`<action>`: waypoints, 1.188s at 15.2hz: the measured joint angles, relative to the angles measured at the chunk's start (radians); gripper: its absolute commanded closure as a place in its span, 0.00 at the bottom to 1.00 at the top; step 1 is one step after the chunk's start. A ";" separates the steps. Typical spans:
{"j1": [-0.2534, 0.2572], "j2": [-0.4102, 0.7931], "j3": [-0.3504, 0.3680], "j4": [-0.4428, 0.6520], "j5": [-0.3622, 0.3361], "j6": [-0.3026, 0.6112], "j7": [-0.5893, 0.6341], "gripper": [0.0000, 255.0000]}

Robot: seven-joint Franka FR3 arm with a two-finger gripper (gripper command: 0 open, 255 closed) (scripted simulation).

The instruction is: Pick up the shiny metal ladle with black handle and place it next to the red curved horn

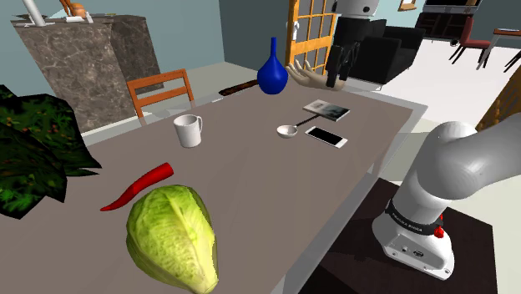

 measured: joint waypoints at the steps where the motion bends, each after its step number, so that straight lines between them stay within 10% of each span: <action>1: 0.000 0.000 0.000 0.000 0.000 0.000 0.000 0.00; 18: 0.096 0.683 -0.310 0.275 0.119 0.150 -0.644 0.00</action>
